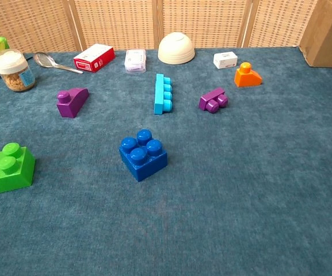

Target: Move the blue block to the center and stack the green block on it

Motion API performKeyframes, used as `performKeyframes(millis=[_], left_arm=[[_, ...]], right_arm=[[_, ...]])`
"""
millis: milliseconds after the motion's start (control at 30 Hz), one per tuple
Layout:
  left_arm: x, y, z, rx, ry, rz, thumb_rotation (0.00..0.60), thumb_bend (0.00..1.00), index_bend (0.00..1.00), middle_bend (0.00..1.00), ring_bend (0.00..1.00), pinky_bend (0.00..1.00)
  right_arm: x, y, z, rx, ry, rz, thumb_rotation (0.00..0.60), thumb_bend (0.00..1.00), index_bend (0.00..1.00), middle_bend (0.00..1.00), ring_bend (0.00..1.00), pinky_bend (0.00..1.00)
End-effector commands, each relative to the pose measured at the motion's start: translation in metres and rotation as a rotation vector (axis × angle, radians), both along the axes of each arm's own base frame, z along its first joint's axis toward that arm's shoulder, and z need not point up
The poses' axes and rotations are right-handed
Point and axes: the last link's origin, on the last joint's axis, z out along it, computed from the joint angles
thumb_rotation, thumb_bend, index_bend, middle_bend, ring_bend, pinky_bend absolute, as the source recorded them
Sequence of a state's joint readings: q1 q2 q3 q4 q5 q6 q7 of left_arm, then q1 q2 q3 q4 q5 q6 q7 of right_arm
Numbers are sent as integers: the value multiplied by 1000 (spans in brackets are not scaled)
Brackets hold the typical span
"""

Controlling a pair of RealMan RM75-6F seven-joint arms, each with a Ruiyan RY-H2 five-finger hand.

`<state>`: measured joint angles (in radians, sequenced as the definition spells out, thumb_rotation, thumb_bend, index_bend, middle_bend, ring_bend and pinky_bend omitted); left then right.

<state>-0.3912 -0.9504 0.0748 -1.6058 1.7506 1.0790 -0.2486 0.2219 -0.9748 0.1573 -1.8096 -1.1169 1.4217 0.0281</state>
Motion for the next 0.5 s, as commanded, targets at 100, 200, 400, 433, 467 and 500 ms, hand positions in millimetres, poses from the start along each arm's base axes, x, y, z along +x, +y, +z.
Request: performKeyframes(millis=[100, 200, 400, 433, 467, 500], left_arm=[[0, 9, -5, -37, 39, -83, 582, 245, 248, 52, 0, 0], [1, 15, -10, -74, 87, -171, 593, 244, 249, 42, 0, 0], [-2, 23, -19, -106, 136, -262, 600, 245, 204, 28, 0, 0], [-2, 24, -20, -108, 138, -271, 600, 245, 195, 26, 0, 0], [-3, 25, -21, -110, 143, -282, 600, 244, 182, 25, 0, 0], [-4, 26, -22, -108, 149, -293, 600, 244, 172, 23, 0, 0]], right_arm=[[-1, 1, 1, -8, 0, -9, 488, 236, 206, 138, 0, 0], [1, 2, 3, -17, -2, -6, 487, 236, 206, 138, 0, 0], [3, 2, 4, -23, -5, -8, 487, 237, 206, 138, 0, 0], [3, 2, 4, -24, -6, -9, 488, 236, 206, 138, 0, 0], [3, 3, 4, -25, -5, -10, 489, 236, 205, 138, 0, 0], [3, 3, 5, -27, -7, -11, 490, 235, 205, 137, 0, 0]])
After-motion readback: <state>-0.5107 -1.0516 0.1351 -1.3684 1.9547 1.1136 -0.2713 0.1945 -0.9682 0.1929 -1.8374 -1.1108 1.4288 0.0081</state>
